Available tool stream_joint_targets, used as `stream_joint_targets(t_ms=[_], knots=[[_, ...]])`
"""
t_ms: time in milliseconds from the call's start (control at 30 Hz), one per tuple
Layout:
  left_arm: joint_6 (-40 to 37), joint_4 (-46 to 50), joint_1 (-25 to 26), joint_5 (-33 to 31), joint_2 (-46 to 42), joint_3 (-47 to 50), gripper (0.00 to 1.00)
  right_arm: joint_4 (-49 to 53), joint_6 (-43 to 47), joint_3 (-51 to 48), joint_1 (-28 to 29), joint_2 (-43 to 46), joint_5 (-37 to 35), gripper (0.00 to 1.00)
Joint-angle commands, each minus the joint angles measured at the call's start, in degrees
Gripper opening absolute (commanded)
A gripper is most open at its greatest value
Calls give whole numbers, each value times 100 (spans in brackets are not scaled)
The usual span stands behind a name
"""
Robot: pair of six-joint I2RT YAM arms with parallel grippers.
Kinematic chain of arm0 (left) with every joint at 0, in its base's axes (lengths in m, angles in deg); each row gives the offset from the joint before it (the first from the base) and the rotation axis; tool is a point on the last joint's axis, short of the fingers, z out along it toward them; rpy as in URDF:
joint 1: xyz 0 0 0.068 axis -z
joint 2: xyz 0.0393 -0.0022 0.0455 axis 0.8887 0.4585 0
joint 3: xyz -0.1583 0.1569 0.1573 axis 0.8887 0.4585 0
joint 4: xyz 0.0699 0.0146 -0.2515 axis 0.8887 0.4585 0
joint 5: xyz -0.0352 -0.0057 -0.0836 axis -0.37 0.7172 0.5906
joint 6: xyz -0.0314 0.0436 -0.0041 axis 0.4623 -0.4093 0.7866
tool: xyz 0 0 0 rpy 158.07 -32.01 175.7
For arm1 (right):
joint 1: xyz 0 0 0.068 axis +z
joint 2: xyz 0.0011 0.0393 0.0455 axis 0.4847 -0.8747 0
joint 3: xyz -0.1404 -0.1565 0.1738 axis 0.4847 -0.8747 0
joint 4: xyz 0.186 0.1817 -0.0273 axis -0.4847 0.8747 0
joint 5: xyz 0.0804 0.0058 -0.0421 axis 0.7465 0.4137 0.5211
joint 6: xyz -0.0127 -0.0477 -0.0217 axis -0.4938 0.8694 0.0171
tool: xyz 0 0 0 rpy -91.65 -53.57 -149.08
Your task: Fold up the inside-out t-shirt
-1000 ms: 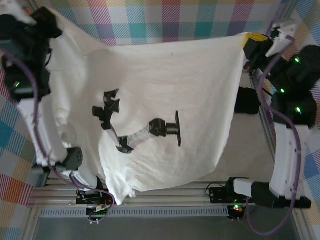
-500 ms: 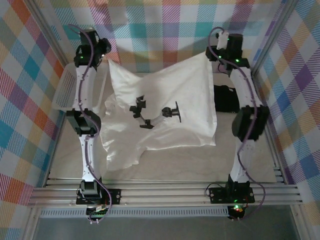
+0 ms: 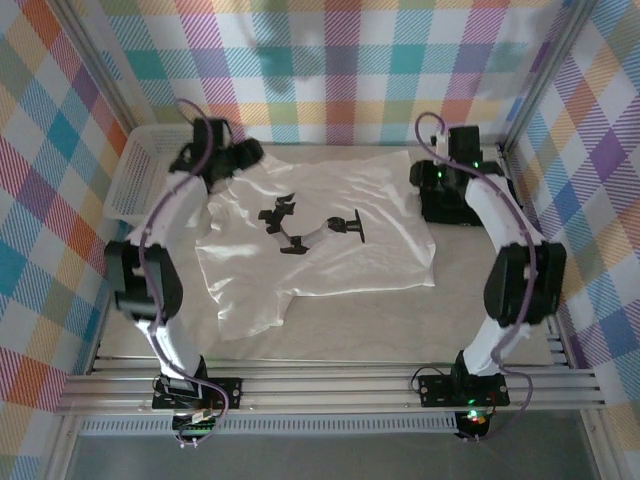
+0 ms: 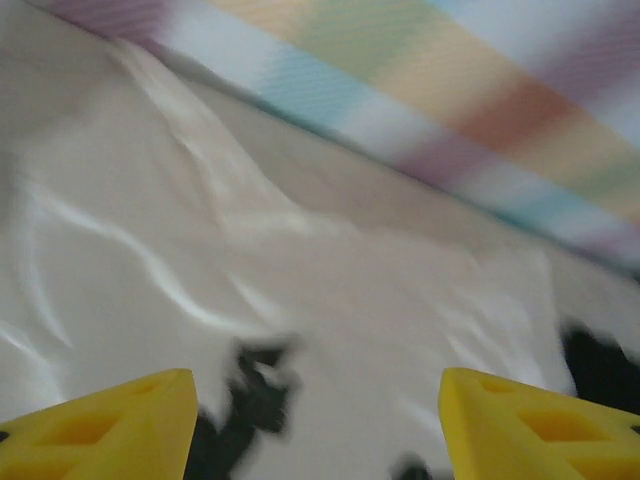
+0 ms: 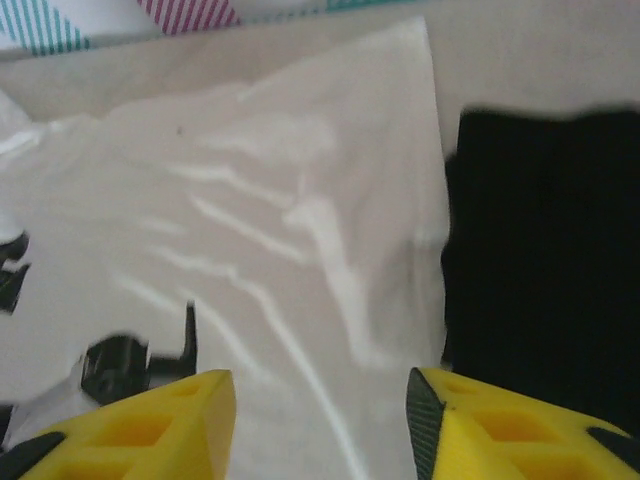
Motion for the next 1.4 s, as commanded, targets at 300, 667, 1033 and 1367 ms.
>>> stream_joint_targets(t_ms=[300,667,1033,1367], knots=[[-3855,-2855,3791,224,144,2606,65,489,-1067,-3115,8,1271,-372,57],[-4184,-2138,4516,-779,1921,1453,62,361,-1019,-3163,-290,858,22,49],[-3781,-2061,4259,-624,1506,2027,0,30,-920,-2618,-62,692,1549,9],[-2041,-2764,3158,1932,637,3147,0,573,-615,-570,676,-1192,1012,12]])
